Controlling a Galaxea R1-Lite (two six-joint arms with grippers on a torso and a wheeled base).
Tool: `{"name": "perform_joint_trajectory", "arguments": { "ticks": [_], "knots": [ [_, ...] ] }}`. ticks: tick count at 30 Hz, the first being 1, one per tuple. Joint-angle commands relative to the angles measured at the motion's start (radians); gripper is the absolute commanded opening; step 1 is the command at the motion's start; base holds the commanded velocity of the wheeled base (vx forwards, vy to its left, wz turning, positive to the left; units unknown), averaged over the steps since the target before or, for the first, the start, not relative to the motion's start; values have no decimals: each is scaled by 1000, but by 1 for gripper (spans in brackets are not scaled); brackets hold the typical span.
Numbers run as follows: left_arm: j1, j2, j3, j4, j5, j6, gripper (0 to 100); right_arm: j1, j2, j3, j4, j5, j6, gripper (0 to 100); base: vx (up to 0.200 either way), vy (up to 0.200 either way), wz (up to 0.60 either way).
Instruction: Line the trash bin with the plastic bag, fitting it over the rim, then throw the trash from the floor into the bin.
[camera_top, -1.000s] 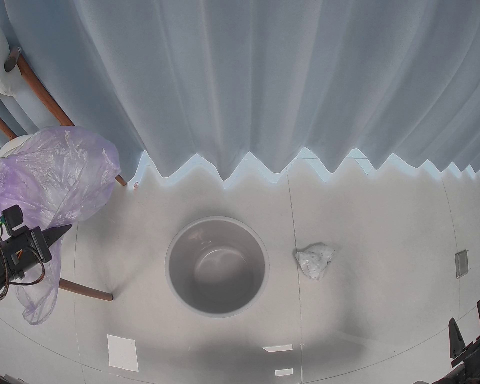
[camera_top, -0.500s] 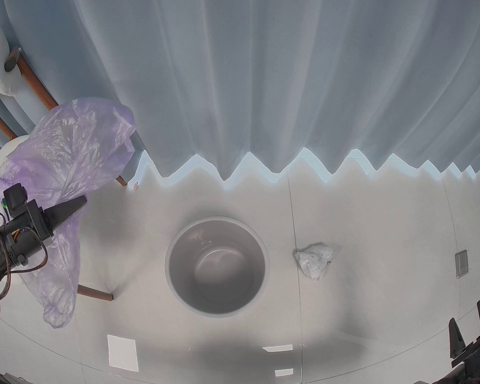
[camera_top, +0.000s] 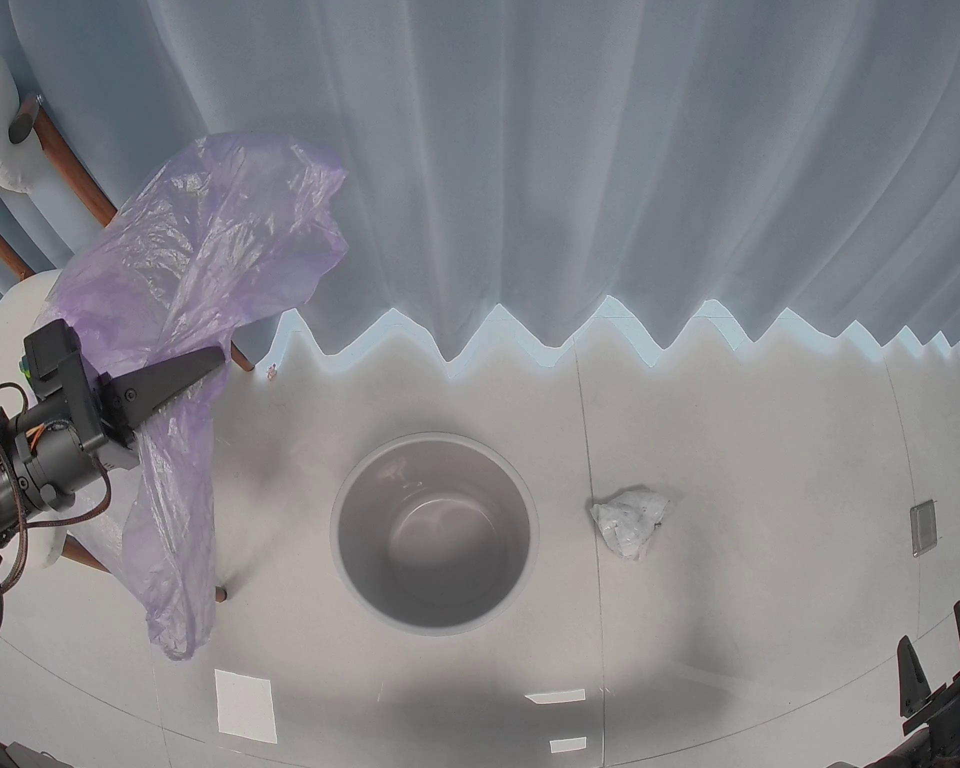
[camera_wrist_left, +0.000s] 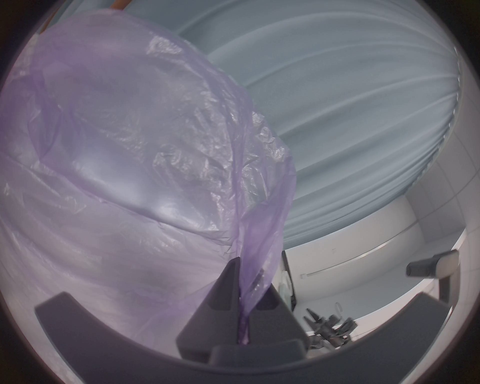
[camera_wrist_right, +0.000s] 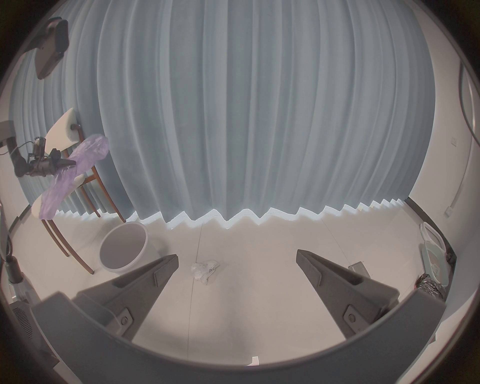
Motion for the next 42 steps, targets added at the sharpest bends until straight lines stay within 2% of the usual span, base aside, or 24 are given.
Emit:
{"name": "perform_joint_trajectory", "arguments": {
  "ticks": [1, 7, 9, 13, 32, 36, 40, 42],
  "knots": [
    [-44, -1, -40, -4, -3, -42, 0, 0, -18, 16, 0, 0, 0, 100, 0, 0, 0],
    [-83, 4, -81, -7, -6, -68, 0, 0, -18, 16, 0, 0, 0, 100, 0, 0, 0],
    [-153, 4, -66, -10, -3, -109, 0, 0, -18, 18, 0, 0, 0, 100, 0, 0, 0],
    [-192, 4, -50, -13, -3, -120, 0, 0, -18, 18, 0, 0, 0, 100, 0, 0, 0],
    [-187, -16, 10, -88, -3, -120, 0, 0, -18, 18, 0, 0, 0, 100, 0, 0, 0],
    [-143, 41, 11, -102, -6, -82, 0, 0, -18, 16, 0, 0, 0, 100, 0, 0, 0],
    [-153, 56, 11, -102, 9, -42, 0, 0, -18, 16, 0, 0, 0, 100, 0, 0, 0],
    [-178, 59, 5, -104, 43, -40, 0, 0, -18, 16, 0, 0, 0, 100, 0, 0, 0]
  ]
}}
